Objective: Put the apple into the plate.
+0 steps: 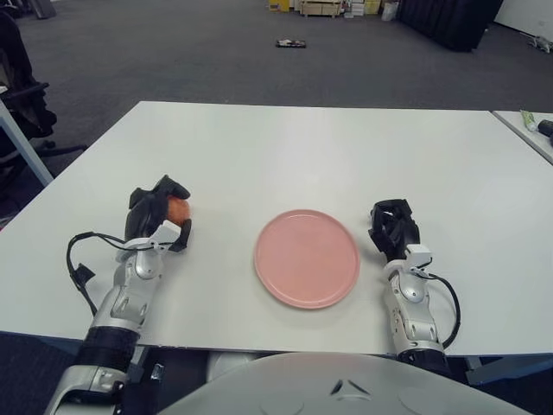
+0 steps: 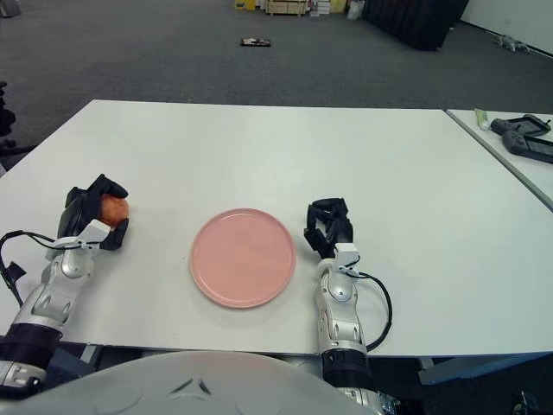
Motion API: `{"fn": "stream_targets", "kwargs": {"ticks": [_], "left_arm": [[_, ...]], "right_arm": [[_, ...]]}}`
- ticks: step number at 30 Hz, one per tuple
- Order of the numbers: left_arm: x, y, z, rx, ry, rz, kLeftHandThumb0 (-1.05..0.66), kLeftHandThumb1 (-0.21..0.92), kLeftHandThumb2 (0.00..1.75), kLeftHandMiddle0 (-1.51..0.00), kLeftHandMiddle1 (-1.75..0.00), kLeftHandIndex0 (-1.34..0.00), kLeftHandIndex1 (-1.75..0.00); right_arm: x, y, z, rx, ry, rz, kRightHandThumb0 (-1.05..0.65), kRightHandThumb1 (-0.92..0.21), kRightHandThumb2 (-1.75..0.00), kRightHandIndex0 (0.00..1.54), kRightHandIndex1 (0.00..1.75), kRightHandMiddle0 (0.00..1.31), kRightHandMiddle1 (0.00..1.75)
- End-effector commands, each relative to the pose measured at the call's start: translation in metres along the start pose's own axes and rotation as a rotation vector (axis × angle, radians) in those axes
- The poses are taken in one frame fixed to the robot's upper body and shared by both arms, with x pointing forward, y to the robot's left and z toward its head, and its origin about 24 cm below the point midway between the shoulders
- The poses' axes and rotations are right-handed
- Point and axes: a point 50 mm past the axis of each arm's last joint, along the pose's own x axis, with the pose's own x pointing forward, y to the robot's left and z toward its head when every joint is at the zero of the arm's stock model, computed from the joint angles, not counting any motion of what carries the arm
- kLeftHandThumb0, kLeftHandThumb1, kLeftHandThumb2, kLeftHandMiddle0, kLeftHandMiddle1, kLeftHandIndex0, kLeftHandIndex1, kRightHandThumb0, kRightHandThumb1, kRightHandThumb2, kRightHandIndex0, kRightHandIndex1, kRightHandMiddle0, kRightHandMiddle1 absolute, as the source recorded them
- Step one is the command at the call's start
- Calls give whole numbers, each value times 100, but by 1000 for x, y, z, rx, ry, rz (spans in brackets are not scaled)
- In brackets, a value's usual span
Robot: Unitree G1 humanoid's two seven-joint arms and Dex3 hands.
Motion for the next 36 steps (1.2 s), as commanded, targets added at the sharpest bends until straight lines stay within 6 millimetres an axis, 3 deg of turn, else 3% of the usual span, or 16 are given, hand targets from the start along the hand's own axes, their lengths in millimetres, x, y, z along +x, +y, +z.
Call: {"fn": "stream_targets", "kwargs": {"ticks": [1, 5, 18, 26, 36], "left_arm": [[2, 6, 20, -17, -65, 28, 0, 9, 154, -83, -161, -56, -175], [-3, 7, 47, -14, -148, 33, 0, 9, 154, -83, -161, -56, -175], [-8, -3, 90, -52, -340, -9, 0, 8, 155, -85, -160, -56, -175], [-13, -9, 108, -88, -473, -18, 0, 1, 162, -89, -160, -62, -175], [-27, -39, 146, -160, -645, -180, 0, -4, 167, -93, -157, -67, -175]], "right_arm": [[0, 0, -5, -3, 27, 2, -35, -86, -62, 51, 124, 23, 175], [1, 0, -6, -4, 21, 11, -35, -86, -62, 51, 124, 23, 175], [3, 1, -7, 1, 18, 6, -36, -81, -69, 53, 125, 26, 175], [4, 2, -6, 6, 4, 12, -36, -77, -74, 54, 125, 28, 175], [5, 2, -6, 1, -7, 20, -36, -77, -74, 54, 124, 28, 175]]}}
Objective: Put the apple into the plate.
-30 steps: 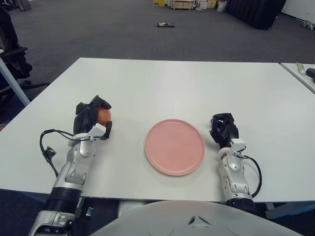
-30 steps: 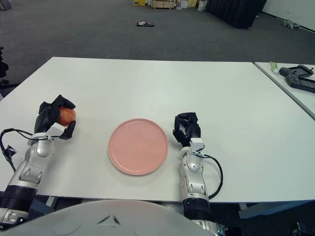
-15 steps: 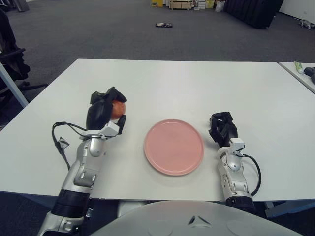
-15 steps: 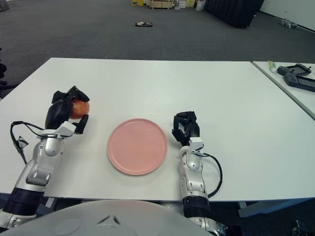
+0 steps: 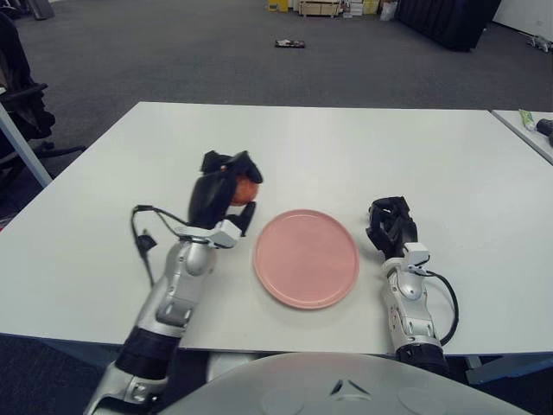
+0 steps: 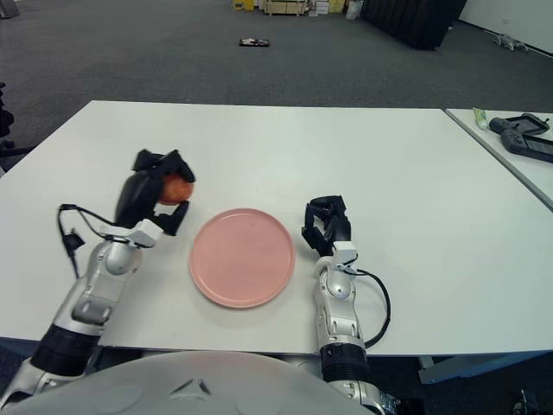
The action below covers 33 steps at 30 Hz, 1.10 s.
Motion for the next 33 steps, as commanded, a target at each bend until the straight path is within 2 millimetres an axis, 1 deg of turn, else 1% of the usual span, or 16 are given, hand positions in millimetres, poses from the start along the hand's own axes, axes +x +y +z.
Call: {"fn": "stream_targets", "kwargs": {"ticks": [1, 5, 7, 11, 16, 21, 26, 33], "left_arm": [[8, -7, 13, -7, -94, -62, 0, -4, 167, -93, -157, -67, -175], [9, -21, 17, -20, -145, -168, 0, -4, 166, -94, -156, -66, -175], [10, -33, 20, -27, -168, -231, 0, -4, 166, -94, -156, -66, -175], [11, -47, 24, -36, -199, -313, 0, -4, 166, -94, -156, -65, -175], [6, -64, 27, -35, -245, -442, 0, -1, 163, -91, -157, -63, -175], [1, -73, 24, -32, -267, -513, 0, 3, 160, -89, -157, -61, -175], [0, -80, 23, -4, -319, -598, 0, 4, 158, -88, -157, -60, -175], [-2, -87, 20, 27, -336, -698, 0, 5, 156, -89, -155, -59, -175]], "right_arm": [[1, -1, -5, -5, 24, -1, -36, -77, -74, 54, 124, 28, 175], [1, 0, -5, -6, 31, -16, -36, -77, -74, 54, 124, 28, 175], [1, 0, -4, -1, 35, -20, -36, -77, -74, 54, 125, 28, 175], [1, 0, -4, 11, 34, -19, -36, -77, -74, 54, 125, 28, 175], [1, 0, -3, 27, 32, -19, -36, -77, -74, 54, 125, 28, 175], [1, 1, -3, 30, 34, -22, -36, -77, -74, 53, 125, 28, 175], [1, 1, -3, 27, 34, -17, -36, -77, -74, 53, 125, 28, 175], [1, 1, -3, 25, 36, -18, -36, -77, -75, 53, 125, 28, 175]]}}
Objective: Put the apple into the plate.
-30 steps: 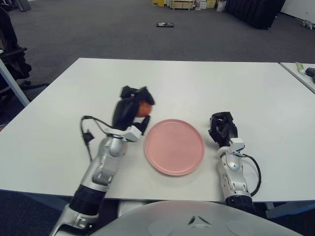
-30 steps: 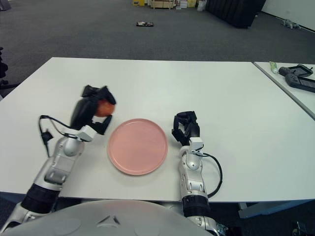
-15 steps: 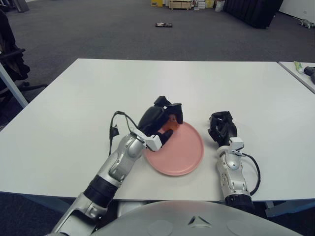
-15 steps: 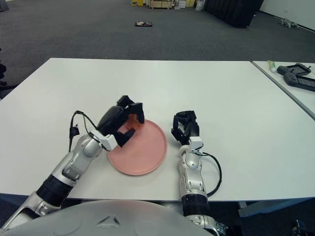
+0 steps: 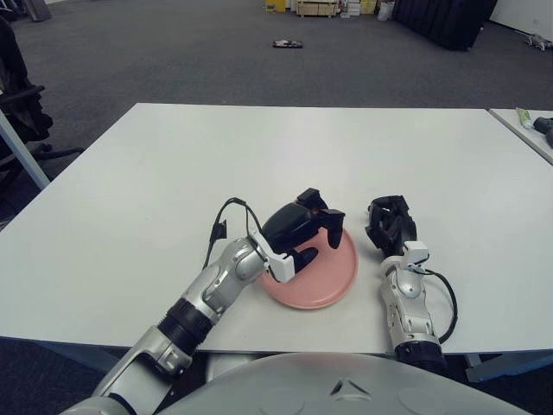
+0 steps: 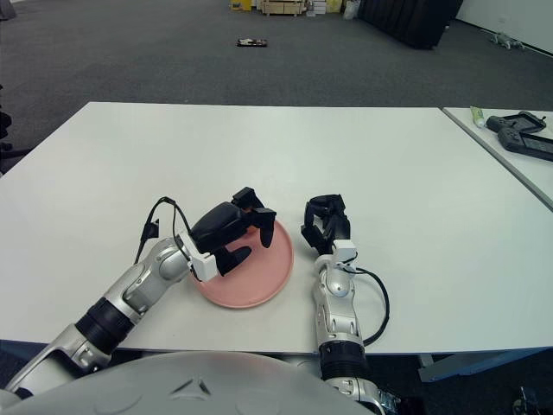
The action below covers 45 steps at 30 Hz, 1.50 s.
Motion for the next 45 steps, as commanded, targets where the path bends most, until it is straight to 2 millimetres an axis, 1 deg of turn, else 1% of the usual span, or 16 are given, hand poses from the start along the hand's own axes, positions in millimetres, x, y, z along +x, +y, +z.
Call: {"fn": "stream_targets", "kwargs": {"ticks": [1, 7, 10, 16, 18, 21, 23, 28, 29, 30, 32, 33, 34, 36, 40, 45], "left_arm": [[-2, -6, -9, 29, 37, -91, 0, 5, 156, -88, -155, -59, -175], [-2, -11, -11, 34, 41, -144, 0, 6, 156, -87, -156, -59, -175], [-3, -12, -12, 20, 47, -179, 0, 8, 154, -85, -157, -58, -175], [-4, -11, -10, 8, 50, -210, 0, 17, 149, -73, -171, -50, -175], [-5, -10, -11, 0, 50, -205, 0, 15, 150, -73, -173, -52, -173], [-7, -7, -11, -14, 54, -197, 0, 19, 146, -69, -174, -52, -171], [-9, -4, -11, -26, 56, -193, 0, 27, 137, -61, -174, -47, -171], [-12, 4, -8, -39, 47, -174, -1, 42, 119, -51, -175, -36, -170], [-13, 5, -7, -41, 45, -170, -1, 54, 103, -43, -172, -28, -171], [-13, 6, -7, -40, 44, -166, -1, 63, 92, -38, -170, -21, -173], [-14, 7, -6, -35, 46, -159, -1, 77, 74, -31, -170, -11, -173], [-15, 8, -6, -31, 48, -156, -11, 75, 75, -27, -166, -9, -166], [-15, 8, -5, -27, 50, -150, -26, 68, 83, -20, -160, -6, -155], [-17, 10, -5, -21, 54, -135, -43, 62, 92, -13, -154, -2, -140], [-24, 17, -3, -25, 62, -63, -55, 64, 93, -12, -143, 0, -125], [-29, 22, 0, -30, 69, 0, -57, 66, 93, -12, -136, 0, -117]], "right_arm": [[-1, -1, -4, 2, 27, -9, -36, -76, -75, 53, 125, 28, 175], [-2, -2, -4, -9, 27, -14, -36, -77, -75, 52, 125, 28, 175], [-2, -3, -4, -17, 35, -20, -36, -79, -72, 52, 125, 27, 175], [-2, -3, -4, -10, 38, -26, -36, -80, -70, 52, 125, 26, 175], [-2, -3, -4, -5, 38, -25, -36, -80, -70, 52, 126, 26, 175], [-2, -4, -4, -2, 38, -23, -36, -79, -71, 52, 126, 26, 175], [-2, -4, -4, -3, 38, -20, -36, -79, -71, 52, 126, 26, 175], [-3, -3, -4, -1, 37, -18, -36, -80, -70, 52, 125, 26, 175], [-3, -4, -4, 1, 37, -18, -36, -80, -70, 52, 125, 26, 175], [-3, -4, -4, 3, 38, -17, -36, -80, -70, 52, 125, 26, 175], [-3, -4, -4, 7, 40, -16, -36, -80, -70, 52, 125, 26, 175], [-3, -4, -4, 8, 41, -15, -36, -80, -70, 52, 125, 26, 175], [-3, -4, -4, 9, 42, -16, -36, -80, -70, 52, 125, 26, 175], [-3, -4, -4, 10, 44, -15, -36, -80, -70, 52, 125, 26, 175], [-3, -3, -4, 16, 48, -14, -36, -80, -70, 52, 125, 26, 175], [-4, -4, -4, 20, 50, -19, -36, -80, -69, 51, 125, 26, 175]]}}
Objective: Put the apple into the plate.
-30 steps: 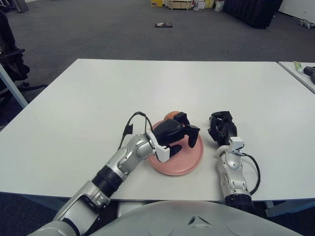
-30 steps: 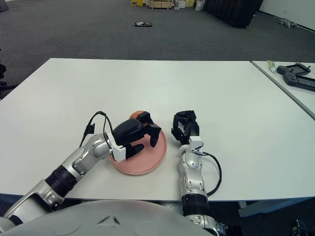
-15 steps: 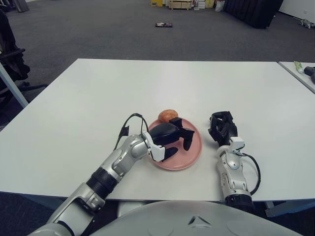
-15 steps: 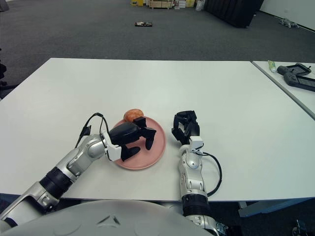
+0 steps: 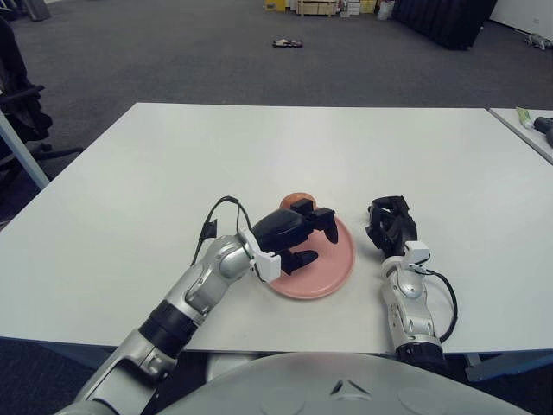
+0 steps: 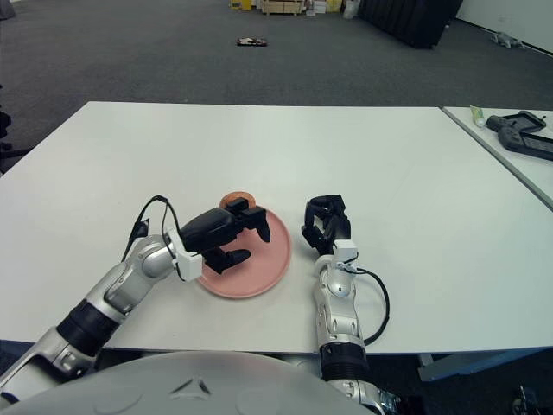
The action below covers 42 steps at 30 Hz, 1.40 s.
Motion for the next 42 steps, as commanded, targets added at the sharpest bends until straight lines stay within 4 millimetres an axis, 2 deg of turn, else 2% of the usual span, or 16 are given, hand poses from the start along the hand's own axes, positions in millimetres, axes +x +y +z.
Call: {"fn": "stream_targets", "kwargs": {"ticks": [1, 10, 18, 27, 30, 36, 40, 42], "left_arm": [[-5, 9, -1, 1, 20, 70, -57, 66, 93, -12, -135, 0, -117], [-20, 20, -2, -71, 3, 251, -55, 63, 97, -10, -126, 0, -120], [-33, 24, -2, -105, -59, 515, -58, 62, 100, -12, -126, 0, -125], [-44, 32, -3, -225, -136, 813, -57, 65, 107, -23, -136, -2, -148], [-59, 35, -8, -281, -105, 886, -54, 65, 110, -24, -139, -6, -151], [-82, 33, -27, -425, 18, 993, -55, 74, 105, -24, -140, -13, -155], [-90, 21, -39, -536, 110, 1070, -64, 87, 90, -26, -134, -16, -156], [-92, 16, -43, -557, 146, 1095, -66, 89, 86, -27, -134, -16, -157]], "right_arm": [[-2, -2, -5, 15, 36, -18, -36, -80, -69, 51, 125, 26, 175], [-3, -2, -5, -1, 29, -12, -35, -85, -63, 49, 125, 23, 175], [-4, -2, -5, 1, 32, -14, -35, -86, -62, 50, 125, 23, 175], [-3, -2, -5, -17, 28, -10, -36, -81, -69, 53, 126, 26, 175], [-4, -2, -6, -19, 31, -12, -36, -79, -72, 53, 127, 27, 175], [-5, -3, -6, -18, 39, -12, -36, -78, -73, 54, 127, 27, 175], [-5, -2, -5, -17, 38, -8, -36, -78, -73, 53, 127, 27, 175], [-5, -2, -5, -20, 39, -8, -36, -78, -72, 53, 127, 27, 175]]}}
